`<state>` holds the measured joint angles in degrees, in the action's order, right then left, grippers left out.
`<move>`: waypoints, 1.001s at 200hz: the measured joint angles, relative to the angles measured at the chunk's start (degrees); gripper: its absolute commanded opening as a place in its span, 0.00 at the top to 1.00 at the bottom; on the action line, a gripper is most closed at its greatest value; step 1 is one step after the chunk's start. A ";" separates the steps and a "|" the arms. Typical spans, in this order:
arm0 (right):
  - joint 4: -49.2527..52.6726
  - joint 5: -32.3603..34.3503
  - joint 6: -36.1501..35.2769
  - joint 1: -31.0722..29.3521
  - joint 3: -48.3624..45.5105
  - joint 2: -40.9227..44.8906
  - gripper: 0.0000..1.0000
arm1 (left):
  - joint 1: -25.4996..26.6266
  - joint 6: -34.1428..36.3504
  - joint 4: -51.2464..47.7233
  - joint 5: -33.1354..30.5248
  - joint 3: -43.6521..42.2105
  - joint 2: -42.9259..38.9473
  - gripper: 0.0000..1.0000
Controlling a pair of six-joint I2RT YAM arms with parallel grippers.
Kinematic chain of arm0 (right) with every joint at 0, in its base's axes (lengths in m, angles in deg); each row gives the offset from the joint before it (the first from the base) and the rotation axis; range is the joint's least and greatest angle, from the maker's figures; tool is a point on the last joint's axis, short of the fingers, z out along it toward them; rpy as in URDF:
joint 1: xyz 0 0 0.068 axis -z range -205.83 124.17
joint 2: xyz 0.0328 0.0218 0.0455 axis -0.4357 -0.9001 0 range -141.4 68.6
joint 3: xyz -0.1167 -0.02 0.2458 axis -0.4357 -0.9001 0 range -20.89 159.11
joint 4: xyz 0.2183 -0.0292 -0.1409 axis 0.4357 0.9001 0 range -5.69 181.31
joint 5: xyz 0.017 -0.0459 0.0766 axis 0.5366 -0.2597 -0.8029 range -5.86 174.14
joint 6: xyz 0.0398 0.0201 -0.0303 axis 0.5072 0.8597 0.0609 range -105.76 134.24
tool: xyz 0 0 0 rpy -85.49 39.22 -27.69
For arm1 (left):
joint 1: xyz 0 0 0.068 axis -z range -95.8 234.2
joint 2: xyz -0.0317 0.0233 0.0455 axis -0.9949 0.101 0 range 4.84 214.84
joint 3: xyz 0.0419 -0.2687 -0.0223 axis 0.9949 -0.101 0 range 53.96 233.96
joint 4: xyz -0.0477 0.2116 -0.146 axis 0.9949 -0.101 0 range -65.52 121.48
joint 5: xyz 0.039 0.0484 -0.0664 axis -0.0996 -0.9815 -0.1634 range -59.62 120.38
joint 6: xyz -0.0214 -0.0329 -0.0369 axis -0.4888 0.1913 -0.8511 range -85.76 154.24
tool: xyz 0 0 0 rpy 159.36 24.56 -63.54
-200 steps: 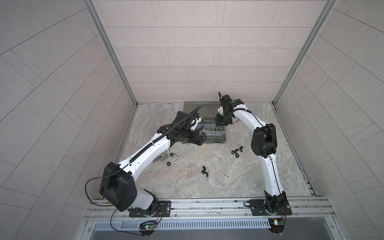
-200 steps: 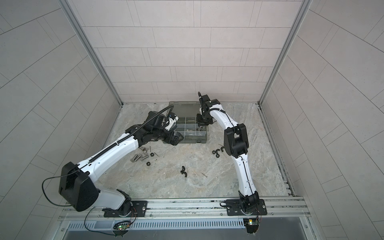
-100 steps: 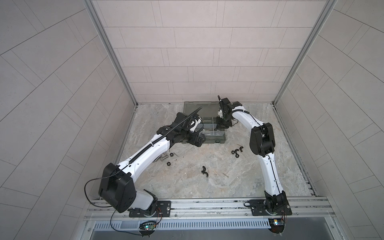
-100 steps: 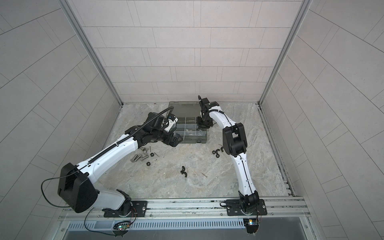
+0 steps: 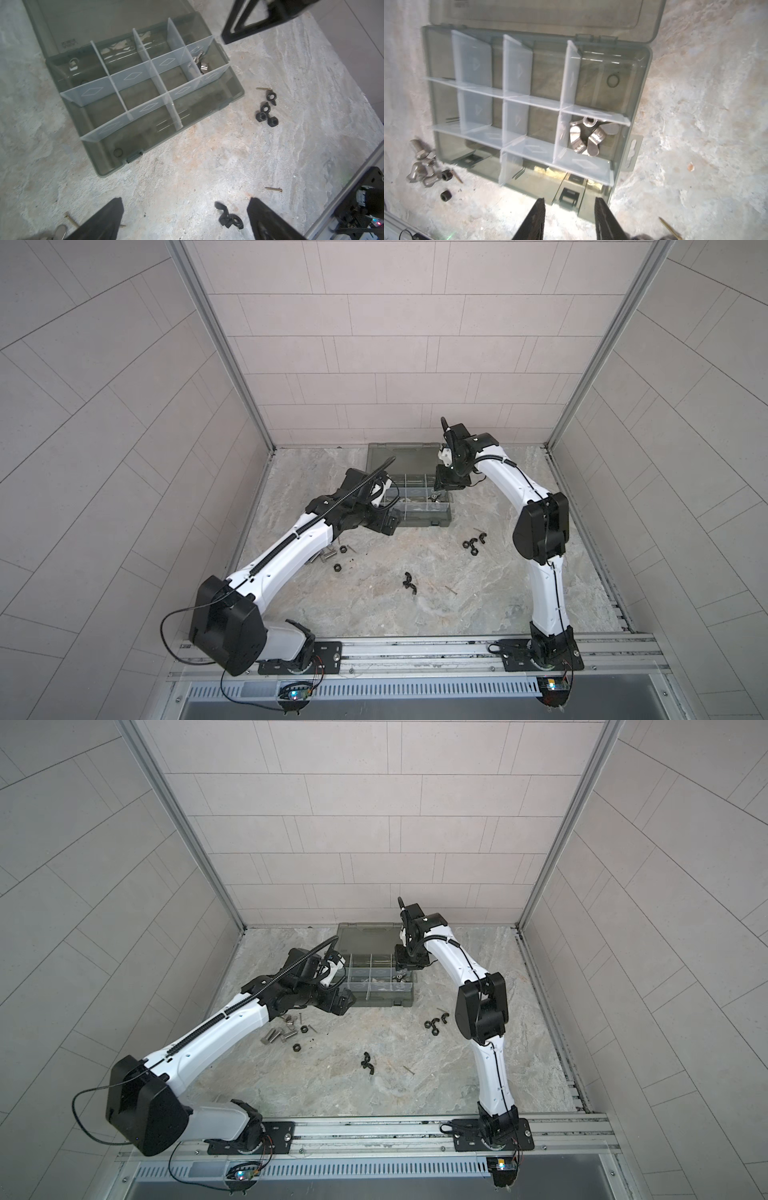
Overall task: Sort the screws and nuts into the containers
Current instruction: 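Move the left gripper to the silver parts pile while the right gripper withdraws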
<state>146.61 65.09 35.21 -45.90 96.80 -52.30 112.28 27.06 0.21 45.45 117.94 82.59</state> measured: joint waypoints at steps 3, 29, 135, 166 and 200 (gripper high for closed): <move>0.00 -0.02 -0.04 -0.37 -0.83 1.09 0.59 | -0.15 -0.24 -0.04 -0.13 -0.33 -0.17 0.00; -1.64 -1.16 -0.15 -3.08 -8.81 7.96 0.54 | -1.53 -2.10 -0.72 -2.40 -3.28 -1.44 0.00; -5.07 -2.67 -0.81 -7.30 -28.28 22.47 0.46 | -15.67 -9.55 -3.19 -7.02 -7.34 1.46 0.13; -4.61 -2.60 -0.94 -7.30 -29.00 25.70 0.01 | -17.68 -9.05 -5.75 -7.48 -5.79 7.89 0.17; -3.78 -2.01 -1.49 -7.30 -29.40 27.54 0.01 | -17.68 -8.85 -7.15 -9.38 -5.14 11.67 0.20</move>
<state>142.83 63.08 33.73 -53.20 67.40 -24.76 94.60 18.20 -6.94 36.07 112.81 94.27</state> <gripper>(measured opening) 0.992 0.809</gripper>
